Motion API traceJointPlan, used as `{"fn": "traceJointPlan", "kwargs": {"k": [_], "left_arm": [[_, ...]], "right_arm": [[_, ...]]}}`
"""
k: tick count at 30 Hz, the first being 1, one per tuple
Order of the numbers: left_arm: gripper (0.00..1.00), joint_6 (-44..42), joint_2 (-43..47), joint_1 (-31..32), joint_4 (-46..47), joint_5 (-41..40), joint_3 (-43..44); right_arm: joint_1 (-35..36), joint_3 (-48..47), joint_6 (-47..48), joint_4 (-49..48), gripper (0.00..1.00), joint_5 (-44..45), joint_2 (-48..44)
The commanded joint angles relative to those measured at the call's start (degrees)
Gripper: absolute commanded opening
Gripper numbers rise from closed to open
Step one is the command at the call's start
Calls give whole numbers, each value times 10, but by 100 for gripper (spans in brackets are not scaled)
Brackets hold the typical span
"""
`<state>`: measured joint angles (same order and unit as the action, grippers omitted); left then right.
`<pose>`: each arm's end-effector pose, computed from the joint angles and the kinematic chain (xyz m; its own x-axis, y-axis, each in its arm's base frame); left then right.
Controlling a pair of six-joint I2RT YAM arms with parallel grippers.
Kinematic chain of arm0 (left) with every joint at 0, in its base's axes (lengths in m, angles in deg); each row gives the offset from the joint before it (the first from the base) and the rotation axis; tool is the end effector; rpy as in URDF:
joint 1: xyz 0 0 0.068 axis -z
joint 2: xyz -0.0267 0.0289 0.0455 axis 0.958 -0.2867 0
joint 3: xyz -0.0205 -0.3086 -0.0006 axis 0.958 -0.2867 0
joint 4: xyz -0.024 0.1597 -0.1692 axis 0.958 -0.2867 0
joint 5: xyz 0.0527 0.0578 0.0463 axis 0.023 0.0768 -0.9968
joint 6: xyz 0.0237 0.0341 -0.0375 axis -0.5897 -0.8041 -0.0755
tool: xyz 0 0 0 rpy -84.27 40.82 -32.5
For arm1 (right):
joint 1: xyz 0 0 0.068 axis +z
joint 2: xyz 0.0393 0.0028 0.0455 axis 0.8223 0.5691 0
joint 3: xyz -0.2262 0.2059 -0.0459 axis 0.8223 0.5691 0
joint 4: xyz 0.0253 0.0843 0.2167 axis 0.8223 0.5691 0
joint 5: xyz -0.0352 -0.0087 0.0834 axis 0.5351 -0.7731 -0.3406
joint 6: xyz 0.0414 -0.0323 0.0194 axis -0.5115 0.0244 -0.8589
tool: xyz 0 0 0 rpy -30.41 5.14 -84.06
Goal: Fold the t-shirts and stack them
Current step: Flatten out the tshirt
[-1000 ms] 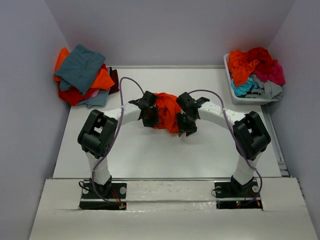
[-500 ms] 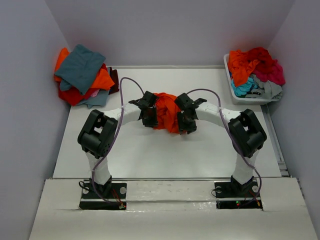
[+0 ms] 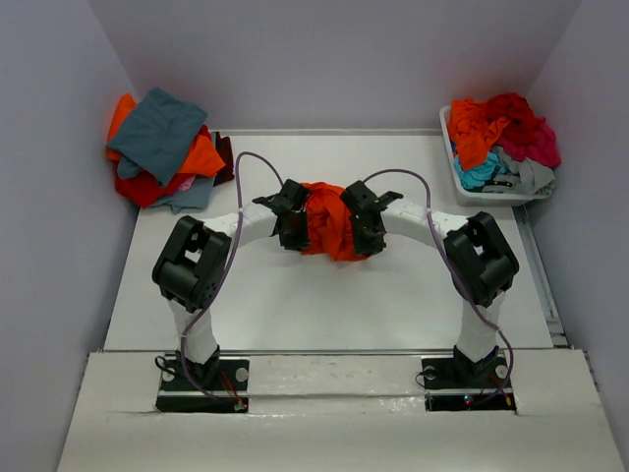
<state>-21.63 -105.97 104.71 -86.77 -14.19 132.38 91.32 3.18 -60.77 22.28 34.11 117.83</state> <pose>0.3154 -0.1967 0.2241 -0.8902 -0.0217 -0.4551 0.1511 0.9283 -0.3397 0.2993 0.2090 0.2267 -0.9383 -0.0891 -0.3342 -0.0924 0.9957 -0.0061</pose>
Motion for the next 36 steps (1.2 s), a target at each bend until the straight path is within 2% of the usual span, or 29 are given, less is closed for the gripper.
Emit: {"fn": "traceJointPlan", "kwargs": {"k": [1, 8, 10, 11, 14, 22, 29, 36], "left_arm": [[27, -8, 38, -4, -10, -6, 4], [21, -5, 40, -4, -9, -7, 2], [17, -4, 41, -4, -9, -7, 3], [10, -2, 42, -4, -9, -9, 4], [6, -2, 43, -4, -11, -10, 7], [5, -7, 61, -4, -36, -48, 29], [6, -13, 97, -4, -63, -88, 61], [6, -32, 137, -4, -111, -144, 132]], "right_arm": [[3, -25, 0, -25, 28, 4, 12], [3, -27, -1, -15, 15, -5, 7], [3, -32, 0, -8, 12, -4, 0], [3, -36, 0, -2, 12, -3, -5], [3, -47, 1, 9, 10, -3, -11], [3, -93, 7, 58, 7, 5, -38], [3, -177, 17, 116, 7, 30, -69], [3, -288, 32, 188, 7, 82, -86]]}}
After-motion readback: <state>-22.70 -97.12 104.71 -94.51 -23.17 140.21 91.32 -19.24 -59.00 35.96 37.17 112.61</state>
